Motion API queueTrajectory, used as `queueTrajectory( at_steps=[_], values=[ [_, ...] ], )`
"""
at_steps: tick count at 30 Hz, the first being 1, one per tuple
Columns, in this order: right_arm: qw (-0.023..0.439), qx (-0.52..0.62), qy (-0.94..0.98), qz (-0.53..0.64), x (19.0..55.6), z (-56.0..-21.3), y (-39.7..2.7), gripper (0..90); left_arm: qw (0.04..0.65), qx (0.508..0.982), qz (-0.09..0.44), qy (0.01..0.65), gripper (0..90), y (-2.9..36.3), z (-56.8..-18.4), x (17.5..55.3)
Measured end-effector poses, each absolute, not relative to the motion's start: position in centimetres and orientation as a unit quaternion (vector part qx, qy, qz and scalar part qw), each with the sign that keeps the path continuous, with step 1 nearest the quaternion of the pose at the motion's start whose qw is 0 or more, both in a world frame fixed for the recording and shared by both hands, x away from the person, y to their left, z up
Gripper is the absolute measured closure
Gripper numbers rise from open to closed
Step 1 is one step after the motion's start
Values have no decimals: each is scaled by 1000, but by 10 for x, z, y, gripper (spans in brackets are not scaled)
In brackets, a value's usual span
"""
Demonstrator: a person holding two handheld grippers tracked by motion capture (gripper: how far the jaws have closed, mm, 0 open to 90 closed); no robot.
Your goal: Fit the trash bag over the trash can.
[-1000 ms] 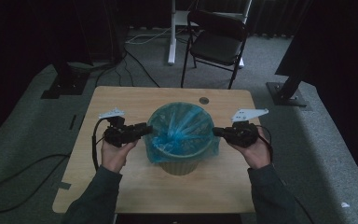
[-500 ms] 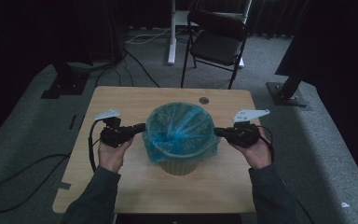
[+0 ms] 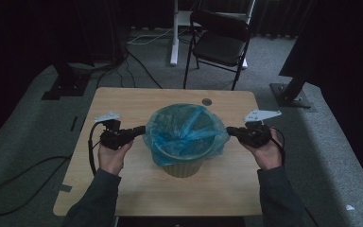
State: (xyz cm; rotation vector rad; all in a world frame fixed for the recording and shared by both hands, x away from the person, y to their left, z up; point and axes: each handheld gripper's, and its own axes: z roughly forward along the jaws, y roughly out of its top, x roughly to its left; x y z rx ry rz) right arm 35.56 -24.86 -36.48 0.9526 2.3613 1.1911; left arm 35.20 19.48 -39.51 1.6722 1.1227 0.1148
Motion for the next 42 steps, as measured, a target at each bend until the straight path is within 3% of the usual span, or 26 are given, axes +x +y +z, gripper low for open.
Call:
queueTrajectory(
  at_steps=[15,19,27,42],
  values=[
    [137,324,845,403,363,-381,-231,890,529,708,46,465,847,187,-402,359],
    [132,331,844,401,364,-384,-235,889,530,703,52,471,780,192,-401,360],
    [149,331,835,413,361,-376,-239,757,541,700,76,460,657,200,-389,357],
    [151,324,836,416,358,-373,-238,689,554,707,88,431,582,197,-373,359]
  ],
)
